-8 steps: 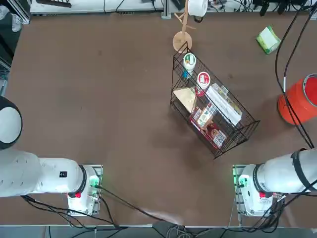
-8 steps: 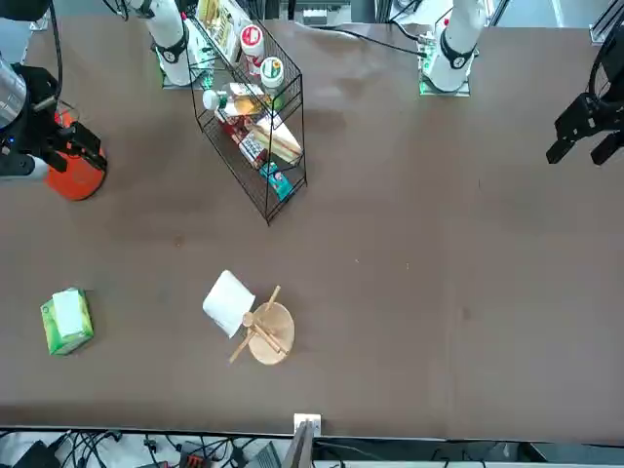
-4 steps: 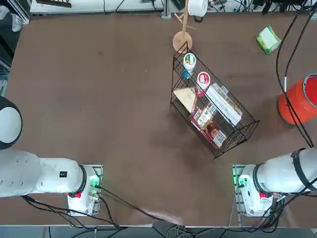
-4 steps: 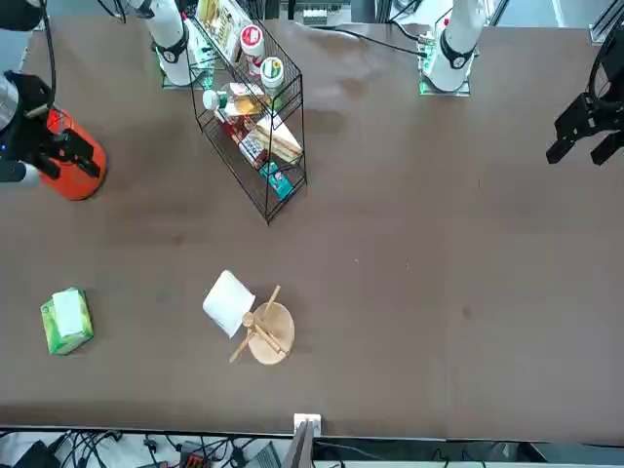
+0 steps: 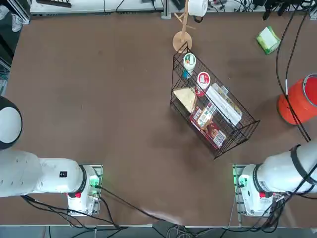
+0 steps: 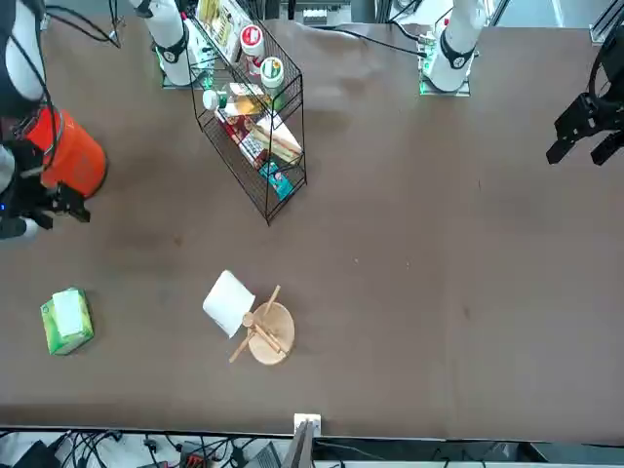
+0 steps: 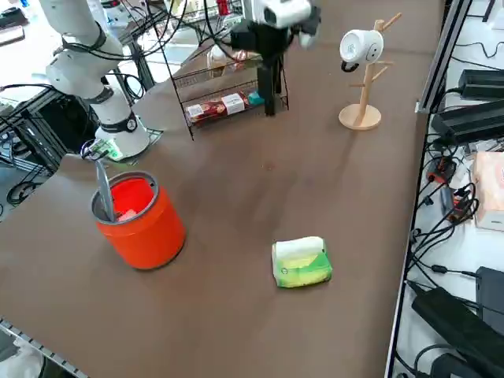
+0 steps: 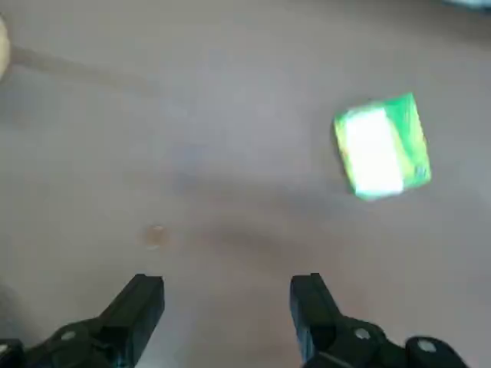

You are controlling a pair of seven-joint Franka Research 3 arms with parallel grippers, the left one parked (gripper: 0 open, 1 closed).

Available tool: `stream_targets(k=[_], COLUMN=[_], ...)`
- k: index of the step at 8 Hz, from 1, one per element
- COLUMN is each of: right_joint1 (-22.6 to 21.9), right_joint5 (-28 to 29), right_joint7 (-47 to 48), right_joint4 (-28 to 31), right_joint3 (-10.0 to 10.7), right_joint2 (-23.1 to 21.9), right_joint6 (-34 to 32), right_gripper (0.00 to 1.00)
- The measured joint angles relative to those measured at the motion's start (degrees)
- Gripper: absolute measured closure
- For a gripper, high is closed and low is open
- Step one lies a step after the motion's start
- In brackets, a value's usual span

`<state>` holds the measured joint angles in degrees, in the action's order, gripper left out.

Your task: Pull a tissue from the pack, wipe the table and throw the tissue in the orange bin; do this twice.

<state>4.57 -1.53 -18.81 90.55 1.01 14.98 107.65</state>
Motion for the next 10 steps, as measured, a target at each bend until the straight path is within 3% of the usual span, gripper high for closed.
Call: stream_targets(k=[5,8,10], right_joint1=[8.45,11.21,11.54], right_joint5=[0.02,0.02,0.02], right_joint7=[-29.14,-35.25,-35.51], right_joint4=[-5.96,-7.75,-8.21], right_joint3=[0.14,0.13,0.1], right_joint2=[15.96,24.36,27.87], right_joint6=[16.0,27.65,31.77], right_gripper=[0.0,0.03,0.08])
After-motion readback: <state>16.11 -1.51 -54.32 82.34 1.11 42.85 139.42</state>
